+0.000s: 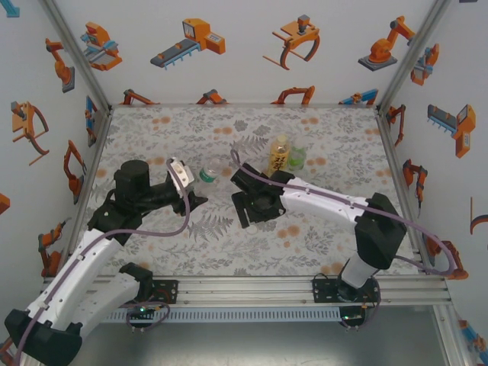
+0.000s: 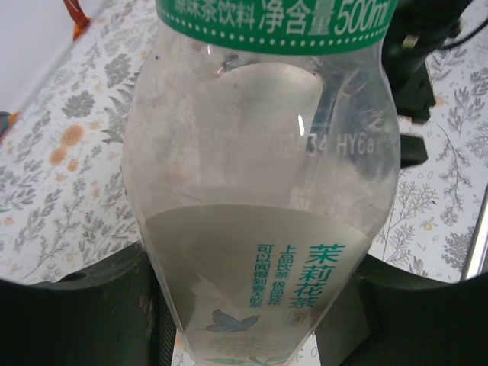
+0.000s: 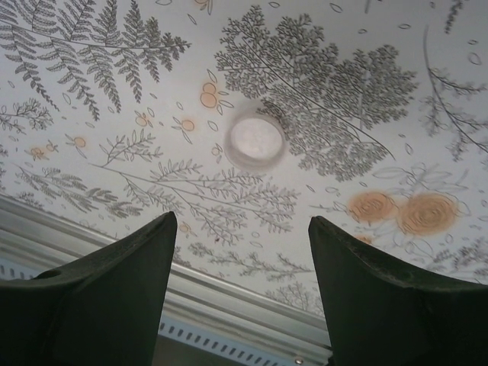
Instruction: Screw on the bottle caps
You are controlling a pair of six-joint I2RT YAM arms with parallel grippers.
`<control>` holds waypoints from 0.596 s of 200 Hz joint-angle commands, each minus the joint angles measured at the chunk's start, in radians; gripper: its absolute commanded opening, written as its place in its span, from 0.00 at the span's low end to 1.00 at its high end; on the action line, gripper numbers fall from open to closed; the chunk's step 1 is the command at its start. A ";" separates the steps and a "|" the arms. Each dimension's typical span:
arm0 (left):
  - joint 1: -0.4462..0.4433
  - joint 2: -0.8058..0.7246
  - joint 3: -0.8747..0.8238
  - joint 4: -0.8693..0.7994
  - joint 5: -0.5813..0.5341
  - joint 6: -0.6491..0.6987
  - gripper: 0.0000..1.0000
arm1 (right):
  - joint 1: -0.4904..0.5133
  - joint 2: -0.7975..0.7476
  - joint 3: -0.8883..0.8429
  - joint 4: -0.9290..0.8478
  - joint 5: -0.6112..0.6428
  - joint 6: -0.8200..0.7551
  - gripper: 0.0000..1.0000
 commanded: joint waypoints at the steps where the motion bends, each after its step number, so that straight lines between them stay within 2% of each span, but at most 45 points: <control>1: 0.008 -0.035 -0.015 0.053 -0.019 -0.015 0.13 | 0.015 0.041 -0.012 0.064 -0.009 0.036 0.64; 57: 0.008 -0.046 -0.015 0.049 -0.026 -0.009 0.14 | 0.020 0.130 -0.011 0.079 0.021 0.033 0.62; 119: 0.007 -0.037 -0.012 0.047 -0.019 -0.008 0.14 | 0.020 0.162 -0.015 0.097 0.023 0.031 0.62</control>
